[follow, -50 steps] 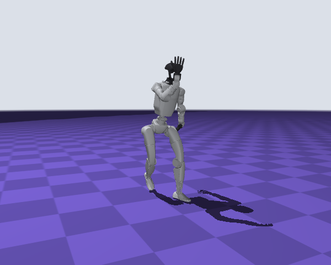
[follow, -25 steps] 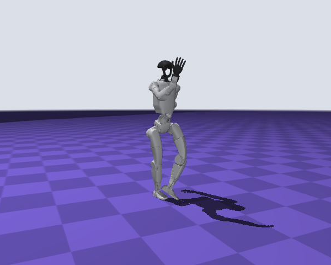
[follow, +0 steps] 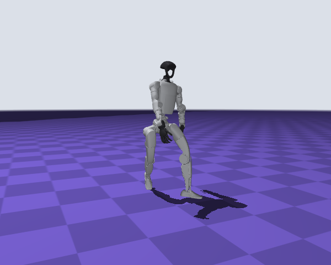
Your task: Kungfu
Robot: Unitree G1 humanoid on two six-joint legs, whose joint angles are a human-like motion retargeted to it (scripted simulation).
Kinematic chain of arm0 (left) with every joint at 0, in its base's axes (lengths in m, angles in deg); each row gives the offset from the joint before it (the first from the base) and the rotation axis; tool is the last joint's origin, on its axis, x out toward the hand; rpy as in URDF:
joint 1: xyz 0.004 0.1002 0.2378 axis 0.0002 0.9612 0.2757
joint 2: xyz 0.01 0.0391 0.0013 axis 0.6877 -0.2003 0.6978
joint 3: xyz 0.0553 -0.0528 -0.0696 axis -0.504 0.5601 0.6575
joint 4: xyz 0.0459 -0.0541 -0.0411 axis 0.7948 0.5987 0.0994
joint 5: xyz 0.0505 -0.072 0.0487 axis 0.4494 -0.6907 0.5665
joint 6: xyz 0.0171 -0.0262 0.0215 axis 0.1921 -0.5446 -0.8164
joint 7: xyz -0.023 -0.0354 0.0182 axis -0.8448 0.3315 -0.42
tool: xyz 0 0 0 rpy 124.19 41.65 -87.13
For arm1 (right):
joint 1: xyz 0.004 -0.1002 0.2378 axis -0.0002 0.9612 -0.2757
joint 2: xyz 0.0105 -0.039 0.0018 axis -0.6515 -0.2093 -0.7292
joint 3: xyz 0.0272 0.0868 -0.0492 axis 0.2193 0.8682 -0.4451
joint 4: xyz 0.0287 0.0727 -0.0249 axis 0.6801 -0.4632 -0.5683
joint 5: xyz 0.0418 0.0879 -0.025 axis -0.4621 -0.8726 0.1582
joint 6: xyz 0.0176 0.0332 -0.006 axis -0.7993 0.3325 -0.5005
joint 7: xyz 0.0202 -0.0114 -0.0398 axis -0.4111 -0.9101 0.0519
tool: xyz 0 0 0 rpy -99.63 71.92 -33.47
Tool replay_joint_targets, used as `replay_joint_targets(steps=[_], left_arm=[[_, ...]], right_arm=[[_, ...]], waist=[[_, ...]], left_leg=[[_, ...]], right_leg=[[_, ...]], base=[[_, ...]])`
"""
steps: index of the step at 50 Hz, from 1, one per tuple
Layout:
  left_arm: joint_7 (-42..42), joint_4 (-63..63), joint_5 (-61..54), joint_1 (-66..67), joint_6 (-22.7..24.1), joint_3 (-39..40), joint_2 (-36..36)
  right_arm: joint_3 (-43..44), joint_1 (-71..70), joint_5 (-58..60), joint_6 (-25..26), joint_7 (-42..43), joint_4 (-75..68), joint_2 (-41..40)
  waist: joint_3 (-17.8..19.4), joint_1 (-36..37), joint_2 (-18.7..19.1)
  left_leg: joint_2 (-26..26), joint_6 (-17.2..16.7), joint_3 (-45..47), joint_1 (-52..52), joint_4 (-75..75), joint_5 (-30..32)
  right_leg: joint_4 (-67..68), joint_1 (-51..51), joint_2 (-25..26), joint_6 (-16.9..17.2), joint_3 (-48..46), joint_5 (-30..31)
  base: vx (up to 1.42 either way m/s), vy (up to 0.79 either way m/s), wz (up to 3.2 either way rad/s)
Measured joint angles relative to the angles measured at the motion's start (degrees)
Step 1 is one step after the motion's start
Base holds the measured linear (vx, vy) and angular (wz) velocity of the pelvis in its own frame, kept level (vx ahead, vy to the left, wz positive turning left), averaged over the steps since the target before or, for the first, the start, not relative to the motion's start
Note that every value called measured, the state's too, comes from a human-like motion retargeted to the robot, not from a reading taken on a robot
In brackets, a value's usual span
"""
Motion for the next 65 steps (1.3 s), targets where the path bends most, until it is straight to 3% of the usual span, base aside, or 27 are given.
replay_joint_targets(steps=[2,4,5,7,10,12,15,18,22,25,28,30,32,35,37,38,39,41,45,48,50,52,54,57,59,62,65], left_arm=[[2.6,0.0,1.4,-12.3,4.1,-5.0,0.8],[5.4,-1.5,1.0,-23.8,9.7,-8.1,1.4],[6.4,-3.8,0.6,-28.6,13.0,-8.7,1.6],[6.8,-13.6,0.2,-34.8,20.0,-6.8,0.3],[6.0,-29.9,-3.3,-44.1,32.3,-5.6,-0.9],[6.4,-43.1,-11.5,-49.0,37.6,-10.8,2.0],[8.0,-61.8,-20.2,-56.2,43.3,-15.3,12.4],[11.7,-74.8,-25.4,-64.1,46.0,-19.4,23.2],[17.9,-83.6,-27.0,-74.2,47.0,-23.5,32.6],[20.1,-85.4,-26.3,-80.3,47.0,-25.0,35.2],[22.3,-85.4,-24.7,-83.5,46.7,-25.5,36.2],[24.5,-84.7,-23.6,-84.5,46.6,-25.6,36.4],[26.3,-83.9,-22.7,-84.9,47.0,-25.3,35.6],[28.5,-83.0,-22.0,-84.5,46.9,-25.0,34.2],[29.4,-83.4,-20.4,-83.2,47.1,-24.3,33.4],[30.5,-83.3,-18.9,-82.4,46.8,-24.3,31.9],[31.2,-82.5,-17.9,-81.7,46.7,-23.5,29.8],[31.5,-80.3,-15.8,-79.6,46.6,-21.1,24.6],[28.5,-76.9,-16.4,-72.2,46.1,-22.5,13.7],[27.1,-76.2,-15.7,-65.9,45.5,-25.1,6.9],[30.2,-75.3,-12.2,-60.8,44.0,-24.5,2.8],[34.5,-71.8,-7.9,-54.5,42.5,-21.8,-0.7],[38.7,-64.5,-3.4,-48.4,41.4,-18.3,-6.2],[44.2,-48.8,1.9,-40.4,37.9,-12.1,-14.7],[48.1,-38.5,3.3,-36.1,34.7,-8.6,-19.5],[54.9,-29.0,6.3,-31.1,31.4,-9.7,-23.2],[62.7,-27.8,8.1,-27.4,25.8,-11.9,-23.0]], right_arm=[[-0.3,5.9,8.9,7.4,-2.1,-11.5,-0.5],[-2.2,15.2,19.1,10.2,-6.2,-17.0,-0.4],[-3.6,20.7,24.4,10.4,-8.7,-18.0,0.0],[-2.4,33.3,34.9,9.1,-10.0,-17.2,1.6],[2.9,49.5,46.8,6.6,-12.2,-16.7,4.5],[5.6,56.9,48.6,6.2,-14.9,-17.9,8.0],[11.4,65.2,47.2,9.9,-17.8,-18.6,13.0],[20.1,72.0,41.1,11.7,-19.4,-18.6,17.0],[31.4,77.0,27.9,12.0,-18.8,-18.6,18.1],[38.7,77.8,15.6,10.1,-16.1,-18.6,15.5],[41.4,75.4,4.8,8.1,-15.1,-18.6,13.3],[42.6,73.4,0.6,5.6,-15.2,-18.6,12.0],[43.0,72.0,-1.8,2.8,-17.1,-18.6,11.2],[42.6,70.0,-4.3,0.4,-19.4,-18.6,11.4],[40.6,67.5,-8.6,1.2,-19.0,-15.7,12.2],[39.2,66.8,-11.7,2.2,-18.4,-12.3,11.9],[38.3,66.4,-14.8,2.1,-18.9,-8.3,11.7],[36.5,66.1,-21.0,1.4,-22.6,0.2,12.9],[32.0,68.0,-32.5,6.4,-32.2,18.4,23.5],[31.2,71.0,-42.6,10.0,-33.5,33.0,38.7],[34.0,68.2,-45.0,11.4,-32.7,40.2,46.9],[34.1,58.6,-45.2,10.1,-31.1,46.2,50.7],[28.0,44.3,-46.7,7.7,-28.9,50.3,52.2],[7.3,14.6,-45.8,6.8,-33.0,48.3,46.9],[-8.1,-3.3,-40.6,8.6,-42.2,39.2,38.0],[-18.4,-13.1,-26.9,9.1,-57.3,27.9,27.2],[-20.9,-15.0,-16.3,1.8,-59.7,24.3,20.2]], waist=[[0.6,-1.0,4.0],[-0.4,-1.3,7.4],[-1.0,-1.0,8.1],[-0.5,-10.1,14.3],[3.4,-13.3,17.8],[6.8,-16.5,18.9],[12.2,-21.8,19.0],[14.1,-25.8,19.7],[16.7,-29.1,21.9],[19.2,-31.9,23.9],[18.6,-30.7,25.4],[18.3,-31.4,26.2],[19.2,-34.6,27.1],[20.8,-36.9,27.0],[14.2,-35.4,28.3],[10.2,-34.3,28.9],[9.7,-33.7,28.7],[13.1,-33.6,27.7],[15.9,-34.2,27.3],[17.7,-31.8,26.9],[18.7,-29.7,27.0],[19.6,-28.4,25.6],[20.0,-26.1,24.6],[22.6,-22.0,24.3],[23.4,-18.7,25.2],[24.2,-13.2,25.1],[25.5,-10.6,24.1]], left_leg=[[1.3,-1.4,-2.9,3.1,2.5,-4.3],[3.7,-3.6,-5.0,4.1,5.1,-7.8],[4.8,-4.4,-4.2,4.6,6.5,-9.6],[-1.0,-5.1,-11.0,6.2,4.9,-11.1],[-2.3,-6.1,-10.7,14.3,4.4,-13.9],[-6.6,-5.5,-8.5,22.1,0.4,-14.5],[-11.1,-5.3,-5.2,33.2,-4.9,-15.6],[-14.5,-4.4,-3.3,40.8,-8.6,-18.1],[-16.7,-7.0,-3.7,47.9,-10.8,-20.6],[-17.6,-7.9,-6.7,51.4,-10.9,-22.5],[-21.3,-6.1,-6.7,50.8,-10.3,-24.3],[-22.4,-5.7,-9.0,50.6,-8.8,-25.1],[-20.3,-7.1,-15.4,52.4,-7.6,-24.3],[-16.3,-8.8,-22.6,57.4,-6.5,-22.0],[-16.9,-8.0,-25.8,52.0,-6.7,-19.5],[-16.9,-7.5,-27.3,47.5,-6.1,-18.2],[-15.8,-7.5,-28.1,46.1,-5.6,-16.7],[-11.4,-8.7,-27.0,46.3,-5.0,-13.9],[-0.7,-14.6,-15.8,41.4,-4.6,-10.8],[4.1,-15.7,-17.1,32.5,-3.5,-10.9],[2.1,-18.7,-24.2,23.5,-4.0,-10.0],[-2.6,-18.7,-28.4,15.9,-4.1,-9.1],[-5.0,-18.7,-30.3,10.5,-4.1,-9.4],[-2.8,-18.7,-28.4,5.3,-5.5,-9.5],[-0.7,-18.7,-28.1,1.8,-5.7,-8.8],[-0.2,-18.7,-27.8,-0.9,-6.1,-7.6],[-1.4,-18.7,-28.4,-3.4,-7.5,-6.3]], right_leg=[[8.4,-1.8,1.6,0.0,-4.3,3.9],[13.3,-4.9,3.7,0.0,-3.2,-0.5],[15.0,-6.6,3.4,0.0,-1.4,-3.5],[21.5,-15.2,5.0,0.0,-4.5,-12.1],[22.4,-22.0,8.0,0.0,3.3,-20.7],[19.7,-24.6,4.6,-0.5,6.9,-23.3],[13.0,-27.9,3.8,-6.9,13.1,-24.2],[4.3,-31.4,5.9,-14.9,20.1,-22.2],[-7.7,-35.3,7.4,-24.9,23.6,-17.7],[-15.0,-36.5,5.8,-30.0,20.2,-21.1],[-15.9,-41.2,4.5,-30.0,22.9,-24.5],[-13.0,-43.7,4.3,-30.0,28.3,-23.3],[-10.2,-42.0,4.6,-29.4,31.1,-24.1],[-9.1,-35.8,1.7,-23.6,22.4,-24.4],[-2.7,-44.3,-4.6,-20.4,14.7,-20.2],[2.3,-50.5,-5.8,-19.8,15.6,-21.3],[5.2,-51.7,-7.5,-19.3,14.4,-22.7],[9.2,-47.8,-13.1,-17.7,6.8,-27.4],[17.2,-43.0,-25.3,-9.9,-5.5,-32.0],[23.6,-45.8,-25.9,-2.3,-2.6,-31.8],[27.1,-51.0,-26.0,0.0,1.7,-31.8],[29.9,-58.4,-28.4,-0.1,5.5,-32.6],[33.2,-64.5,-31.6,-0.3,6.1,-34.6],[36.8,-70.2,-32.7,-2.4,3.1,-37.5],[38.0,-72.3,-31.7,-2.8,0.8,-39.0],[40.7,-74.9,-32.2,-3.4,-0.5,-41.0],[42.8,-76.7,-34.7,-3.5,-1.2,-42.2]], base=[[1.01,-0.11,0.05],[1.20,0.01,-0.41],[1.11,0.16,0.85],[1.06,0.21,2.36],[0.90,0.18,0.54],[0.74,0.30,0.15],[0.78,-0.07,-0.31],[0.88,-0.19,-0.29],[0.68,-0.11,-0.04],[0.72,-0.10,0.61],[0.70,0.02,0.30],[0.66,-0.24,1.19],[0.98,-0.74,2.46],[1.06,-0.90,2.37],[0.92,-0.86,2.28],[0.63,-0.72,2.75],[0.37,-0.54,2.97],[0.23,-0.47,3.38],[0.13,-0.63,4.18],[-0.32,-0.65,3.58],[-0.83,-0.25,2.99],[-0.82,-0.14,2.49],[-0.52,-0.17,1.96],[-0.59,-0.03,0.82],[-0.39,0.05,-0.01],[-0.16,-0.11,0.54],[-0.22,-0.22,1.09]])
